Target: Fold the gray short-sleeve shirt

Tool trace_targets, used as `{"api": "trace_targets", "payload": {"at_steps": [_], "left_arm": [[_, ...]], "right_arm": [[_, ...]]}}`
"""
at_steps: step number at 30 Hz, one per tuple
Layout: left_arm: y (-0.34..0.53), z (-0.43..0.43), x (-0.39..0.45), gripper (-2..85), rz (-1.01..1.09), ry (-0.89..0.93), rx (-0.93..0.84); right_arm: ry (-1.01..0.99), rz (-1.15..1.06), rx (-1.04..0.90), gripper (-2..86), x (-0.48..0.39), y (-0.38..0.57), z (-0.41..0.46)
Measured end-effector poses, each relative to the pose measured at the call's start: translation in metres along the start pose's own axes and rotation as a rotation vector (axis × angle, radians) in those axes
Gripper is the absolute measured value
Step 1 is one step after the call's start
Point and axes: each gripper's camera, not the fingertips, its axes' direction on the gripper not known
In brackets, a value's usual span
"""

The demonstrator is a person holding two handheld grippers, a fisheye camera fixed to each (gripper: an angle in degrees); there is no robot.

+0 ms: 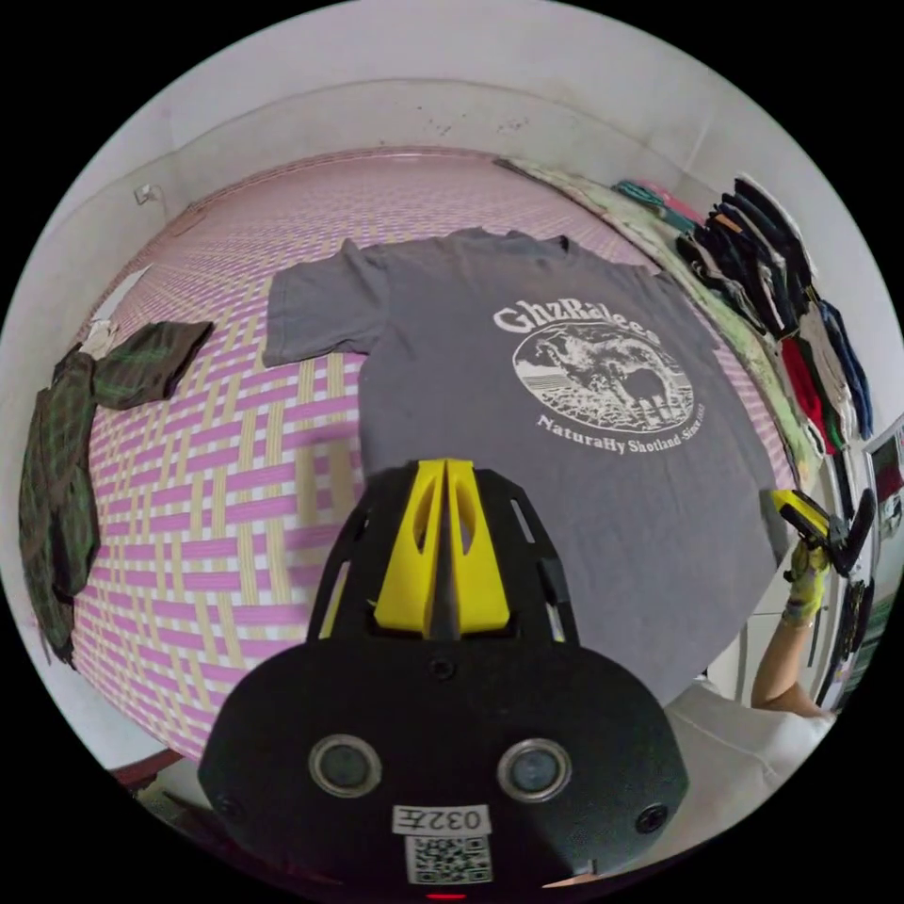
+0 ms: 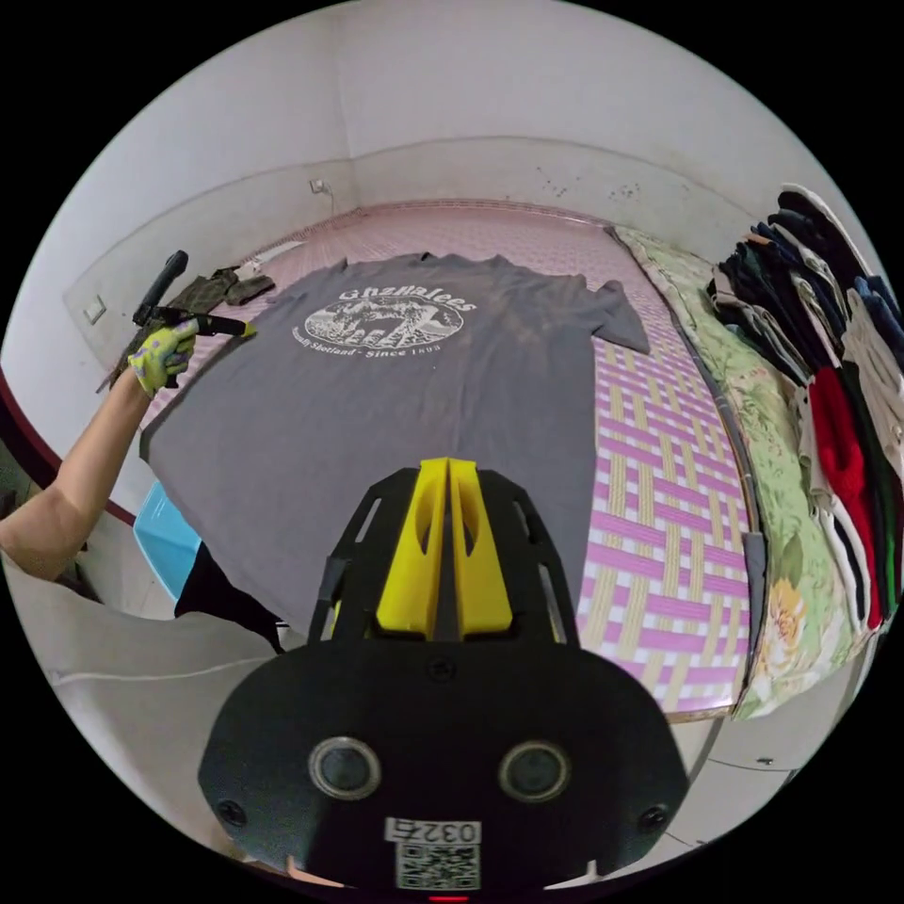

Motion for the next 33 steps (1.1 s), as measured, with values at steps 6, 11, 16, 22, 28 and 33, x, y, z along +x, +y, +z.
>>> {"api": "trace_targets", "payload": {"at_steps": [6, 11, 16, 22, 28, 33], "left_arm": [[0.021, 0.024, -0.015, -1.0, -0.039, 0.084, 0.034], [0.056, 0.028, -0.026, -1.0, -0.042, 0.123, 0.07], [0.079, 0.026, -0.033, -1.0, -0.08, 0.137, 0.054], [0.009, -0.022, 0.069, 2.0, 0.121, 0.169, 0.236], [-0.137, 0.039, 0.308, 7.0, 0.547, 0.301, 0.211], [-0.208, 0.118, 0.46, 9.2, 0.731, 0.189, 0.071]], "right_arm": [[-0.044, 0.034, -0.009, -1.0, 0.003, 0.011, 0.007], [-0.109, 0.033, 0.011, -1.0, -0.005, 0.031, -0.004], [-0.152, 0.007, 0.057, -0.8, -0.012, 0.061, -0.016], [-0.13, 0.107, 0.341, 2.5, 0.036, 0.136, -0.075], [-0.232, 0.34, 0.511, 6.2, 0.084, 0.242, -0.103], [-0.335, 0.444, 0.466, 7.5, 0.098, 0.295, -0.087]]}}
